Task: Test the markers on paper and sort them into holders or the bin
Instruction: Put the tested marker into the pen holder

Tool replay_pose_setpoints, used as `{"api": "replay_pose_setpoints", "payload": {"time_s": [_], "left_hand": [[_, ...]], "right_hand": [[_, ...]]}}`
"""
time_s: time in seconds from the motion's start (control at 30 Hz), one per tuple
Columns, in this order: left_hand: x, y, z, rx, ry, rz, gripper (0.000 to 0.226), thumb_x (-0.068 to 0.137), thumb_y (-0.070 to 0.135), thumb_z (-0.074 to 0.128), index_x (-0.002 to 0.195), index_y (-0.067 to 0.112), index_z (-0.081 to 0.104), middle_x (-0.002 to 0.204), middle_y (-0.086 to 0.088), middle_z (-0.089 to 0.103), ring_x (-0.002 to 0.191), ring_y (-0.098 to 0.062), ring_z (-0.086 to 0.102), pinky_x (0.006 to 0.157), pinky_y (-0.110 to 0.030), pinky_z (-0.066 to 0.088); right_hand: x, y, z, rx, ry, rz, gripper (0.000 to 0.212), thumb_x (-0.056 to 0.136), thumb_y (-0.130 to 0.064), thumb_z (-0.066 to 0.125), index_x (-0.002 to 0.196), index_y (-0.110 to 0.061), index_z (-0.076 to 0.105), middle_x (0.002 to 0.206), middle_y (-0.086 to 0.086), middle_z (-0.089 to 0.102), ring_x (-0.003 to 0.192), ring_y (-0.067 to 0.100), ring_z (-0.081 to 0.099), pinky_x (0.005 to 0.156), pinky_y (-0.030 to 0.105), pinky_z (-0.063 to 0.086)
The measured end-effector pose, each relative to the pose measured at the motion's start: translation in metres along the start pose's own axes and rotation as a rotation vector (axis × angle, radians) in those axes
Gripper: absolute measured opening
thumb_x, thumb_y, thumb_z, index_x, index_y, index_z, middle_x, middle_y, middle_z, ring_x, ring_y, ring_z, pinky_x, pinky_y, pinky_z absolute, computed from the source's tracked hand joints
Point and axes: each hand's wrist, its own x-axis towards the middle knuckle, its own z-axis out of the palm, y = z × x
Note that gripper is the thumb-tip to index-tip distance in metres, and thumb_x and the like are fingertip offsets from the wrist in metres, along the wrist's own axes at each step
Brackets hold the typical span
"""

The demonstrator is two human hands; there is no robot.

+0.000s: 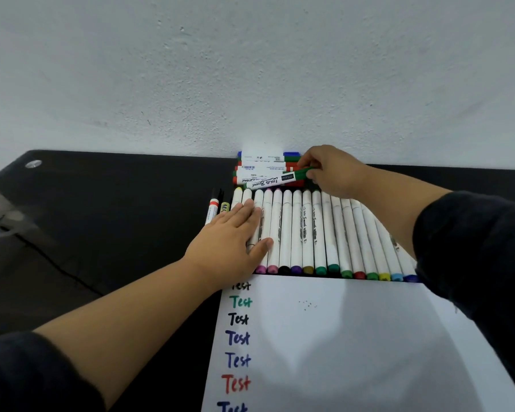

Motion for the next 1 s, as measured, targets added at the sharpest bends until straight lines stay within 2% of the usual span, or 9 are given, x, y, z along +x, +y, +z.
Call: {"api": "replay_pose_setpoints", "payload": {"time_s": [0.1, 0.27, 0.37, 0.47, 0.53, 0.63, 0.77, 0.87, 1.0], "left_hand": [[0.001, 0.001, -0.003, 0.009, -0.048, -0.012, 0.065, 0.097, 0.053, 0.021, 0.15, 0.022, -0.001, 0.158, 0.005, -0.008, 0.144, -0.008, -0.008, 0.112, -0.023, -0.007], [-0.001, 0.005, -0.012, 0.031, -0.09, -0.037, 0.067, 0.098, 0.053, 0.023, 0.151, 0.019, 0.0, 0.158, 0.001, -0.006, 0.145, -0.012, -0.006, 0.114, -0.027, -0.004], [-0.009, 0.015, -0.023, 0.005, -0.062, -0.082, 0.067, 0.098, 0.052, 0.026, 0.151, 0.018, 0.005, 0.159, 0.001, 0.001, 0.145, -0.014, 0.003, 0.115, -0.03, 0.006], [-0.025, 0.036, -0.036, -0.275, 0.02, -0.179, 0.06, 0.097, 0.051, 0.033, 0.149, 0.024, 0.02, 0.155, 0.004, 0.022, 0.141, -0.015, 0.024, 0.108, -0.032, 0.028], [-0.04, 0.049, -0.043, -0.584, 0.068, -0.255, 0.053, 0.097, 0.048, 0.037, 0.145, 0.026, 0.032, 0.149, 0.004, 0.036, 0.134, -0.016, 0.036, 0.097, -0.029, 0.034], [-0.063, 0.063, -0.051, -1.167, 0.108, -0.38, 0.039, 0.096, 0.042, 0.047, 0.128, 0.023, 0.056, 0.135, 0.003, 0.053, 0.118, -0.012, 0.047, 0.091, -0.027, 0.034], [-0.092, 0.076, -0.058, -1.617, -0.007, -0.584, 0.027, 0.098, 0.032, 0.046, 0.115, 0.019, 0.062, 0.131, 0.0, 0.057, 0.128, -0.016, 0.046, 0.111, -0.035, 0.03], [-0.111, 0.079, -0.049, -1.692, 0.084, -0.63, 0.015, 0.092, 0.028, 0.059, 0.091, 0.016, 0.068, 0.099, 0.002, 0.072, 0.11, -0.013, 0.061, 0.104, -0.032, 0.041], [-0.131, 0.083, -0.042, -1.704, 0.12, -0.694, 0.014, 0.089, 0.026, 0.063, 0.087, 0.013, 0.069, 0.094, -0.002, 0.072, 0.104, -0.014, 0.063, 0.103, -0.034, 0.043]], "right_hand": [[-0.011, -0.005, -0.006, 0.13, 0.104, 0.062, 0.023, 0.097, -0.007, 0.046, 0.115, -0.011, 0.061, 0.111, 0.007, 0.051, 0.076, 0.013, 0.052, 0.059, 0.018, 0.039], [-0.045, -0.015, -0.011, 0.557, 0.218, 0.249, 0.018, 0.095, -0.007, 0.05, 0.106, -0.012, 0.063, 0.084, 0.004, 0.062, 0.075, 0.013, 0.06, 0.071, 0.026, 0.053], [-0.069, -0.021, -0.012, 0.832, 0.241, 0.355, 0.015, 0.093, -0.004, 0.053, 0.103, -0.006, 0.064, 0.084, 0.006, 0.063, 0.071, 0.013, 0.06, 0.083, 0.03, 0.055], [-0.097, -0.033, -0.015, 1.179, 0.216, 0.398, 0.013, 0.094, 0.001, 0.05, 0.091, -0.002, 0.062, 0.086, 0.011, 0.06, 0.065, 0.015, 0.057, 0.067, 0.02, 0.056], [-0.116, -0.04, -0.014, 1.296, 0.2, 0.401, 0.013, 0.093, 0.004, 0.048, 0.089, 0.0, 0.061, 0.084, 0.014, 0.058, 0.063, 0.017, 0.056, 0.057, 0.019, 0.054], [-0.145, -0.05, -0.009, 1.361, 0.18, 0.412, 0.013, 0.093, 0.005, 0.048, 0.087, 0.0, 0.06, 0.079, 0.013, 0.058, 0.061, 0.018, 0.056, 0.052, 0.019, 0.052], [-0.181, -0.063, 0.0, 1.326, 0.111, 0.391, 0.013, 0.092, 0.004, 0.051, 0.086, -0.003, 0.06, 0.078, 0.012, 0.06, 0.059, 0.017, 0.059, 0.052, 0.021, 0.051], [-0.206, -0.075, 0.006, 1.169, 0.032, 0.345, 0.011, 0.09, 0.001, 0.056, 0.089, -0.008, 0.062, 0.083, 0.009, 0.065, 0.066, 0.016, 0.06, 0.058, 0.025, 0.049], [-0.23, -0.087, 0.013, 1.024, 0.03, 0.312, 0.012, 0.087, -0.004, 0.064, 0.089, -0.015, 0.067, 0.089, 0.004, 0.068, 0.077, 0.015, 0.06, 0.065, 0.026, 0.047]]}}
